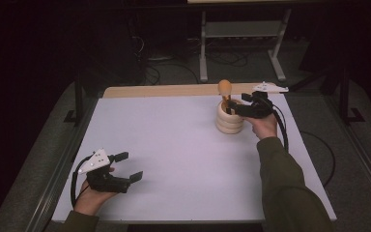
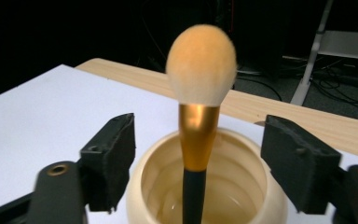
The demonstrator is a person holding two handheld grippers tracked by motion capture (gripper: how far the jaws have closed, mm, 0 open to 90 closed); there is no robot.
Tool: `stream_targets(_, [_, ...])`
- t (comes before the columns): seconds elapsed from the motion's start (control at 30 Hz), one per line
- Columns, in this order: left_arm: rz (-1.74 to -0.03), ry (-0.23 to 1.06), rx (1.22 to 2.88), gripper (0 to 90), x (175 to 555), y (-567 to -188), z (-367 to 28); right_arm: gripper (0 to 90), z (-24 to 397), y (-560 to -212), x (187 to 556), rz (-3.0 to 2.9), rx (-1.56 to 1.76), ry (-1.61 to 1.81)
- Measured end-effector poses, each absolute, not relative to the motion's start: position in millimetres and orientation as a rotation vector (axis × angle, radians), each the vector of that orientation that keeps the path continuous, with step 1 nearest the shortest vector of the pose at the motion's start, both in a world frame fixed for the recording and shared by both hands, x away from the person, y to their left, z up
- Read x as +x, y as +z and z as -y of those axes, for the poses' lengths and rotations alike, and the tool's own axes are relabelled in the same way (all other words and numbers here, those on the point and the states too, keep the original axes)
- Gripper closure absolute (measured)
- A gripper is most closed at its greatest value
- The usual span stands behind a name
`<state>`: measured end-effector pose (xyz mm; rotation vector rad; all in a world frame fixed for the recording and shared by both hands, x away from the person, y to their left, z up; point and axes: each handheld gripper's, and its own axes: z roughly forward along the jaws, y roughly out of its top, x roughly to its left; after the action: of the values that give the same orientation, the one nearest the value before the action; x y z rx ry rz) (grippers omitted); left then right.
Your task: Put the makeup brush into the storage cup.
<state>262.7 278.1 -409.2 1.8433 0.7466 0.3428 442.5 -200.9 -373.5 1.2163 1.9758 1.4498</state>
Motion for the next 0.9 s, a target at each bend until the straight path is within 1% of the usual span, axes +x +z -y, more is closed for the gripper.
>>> stream_targets(0.13, [-0.750, 0.343, 1.841, 8.3, 264.5, -408.5, -277.5, 18.0, 202.9, -374.1, 434.0, -1.996, 1.215, 1.440])
stream_targets(0.37, [-0.754, 0.335, 1.831, 8.3, 264.1, -409.7, -278.9, 13.9, 207.6, -373.0, 417.6, -2.002, 1.190, 1.448])
stream_targets(0.9, [-0.746, 0.329, 1.821, 8.3, 264.1, -410.5, -279.1, 11.1, 215.5, -365.5, 380.5, -2.032, 1.123, 1.452])
